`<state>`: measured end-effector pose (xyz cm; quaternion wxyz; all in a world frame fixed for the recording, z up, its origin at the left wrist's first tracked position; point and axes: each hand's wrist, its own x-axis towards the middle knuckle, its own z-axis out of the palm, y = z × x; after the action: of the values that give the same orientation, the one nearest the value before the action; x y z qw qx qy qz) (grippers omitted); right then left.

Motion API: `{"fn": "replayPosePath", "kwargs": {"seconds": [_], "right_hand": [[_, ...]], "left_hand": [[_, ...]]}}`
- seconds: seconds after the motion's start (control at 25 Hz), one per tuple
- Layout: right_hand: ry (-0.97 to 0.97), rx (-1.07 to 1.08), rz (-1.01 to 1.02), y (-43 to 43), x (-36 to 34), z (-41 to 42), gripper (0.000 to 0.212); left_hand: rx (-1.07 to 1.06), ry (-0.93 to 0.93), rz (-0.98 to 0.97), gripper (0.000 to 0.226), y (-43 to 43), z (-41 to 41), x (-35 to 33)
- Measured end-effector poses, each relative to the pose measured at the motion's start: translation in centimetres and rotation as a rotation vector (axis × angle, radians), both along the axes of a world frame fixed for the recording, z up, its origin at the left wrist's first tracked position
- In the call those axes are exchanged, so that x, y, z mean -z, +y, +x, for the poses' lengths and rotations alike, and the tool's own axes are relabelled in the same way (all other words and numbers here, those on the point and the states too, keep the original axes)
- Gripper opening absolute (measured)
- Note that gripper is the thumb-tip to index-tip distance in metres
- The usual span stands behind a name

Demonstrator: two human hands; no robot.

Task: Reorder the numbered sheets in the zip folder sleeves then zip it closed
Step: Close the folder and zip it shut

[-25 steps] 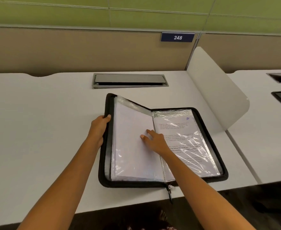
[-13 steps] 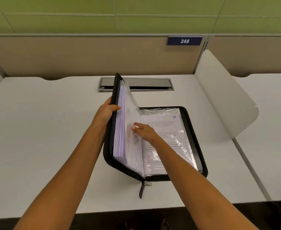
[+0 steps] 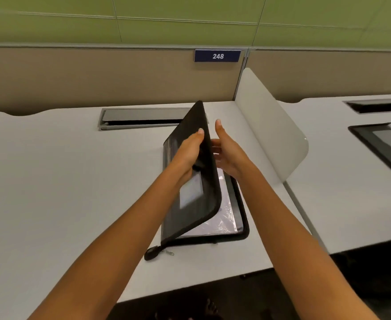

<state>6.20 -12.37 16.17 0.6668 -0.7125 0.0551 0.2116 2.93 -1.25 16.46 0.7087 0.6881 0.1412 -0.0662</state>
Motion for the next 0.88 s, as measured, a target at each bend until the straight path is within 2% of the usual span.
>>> {"fn": "replayPosePath", "kwargs": {"seconds": [0.08, 0.16, 0.24, 0.36, 0.64, 0.88], "right_hand": [[0.025, 0.042, -0.080, -2.4, 1.4, 0.6, 0.056], [0.076, 0.115, -0.118, -4.1, 3.4, 1.1, 0.037], [0.120, 0.212, -0.153, -5.3, 5.3, 1.2, 0.026], [0.135, 0.294, -0.212, -6.8, 8.9, 1.4, 0.024], [0.052, 0.286, -0.438, -6.0, 15.4, 2.6, 0.036], [-0.101, 0.071, -0.998, -2.3, 17.1, 4.5, 0.053]], "left_hand": [[0.156, -0.008, 0.100, 0.049, -0.4, 0.2, 1.9], [0.302, 0.003, 0.324, 0.050, 0.4, 0.1, 4.3], [0.446, 0.039, 0.558, 0.053, 1.9, -0.3, 7.3], [0.569, 0.100, 0.763, 0.056, 4.9, -2.4, 11.1], [0.449, 0.103, 1.045, 0.069, 9.2, -7.9, 15.0], [0.387, 0.116, 1.292, 0.069, 10.8, -7.5, 15.9]]}}
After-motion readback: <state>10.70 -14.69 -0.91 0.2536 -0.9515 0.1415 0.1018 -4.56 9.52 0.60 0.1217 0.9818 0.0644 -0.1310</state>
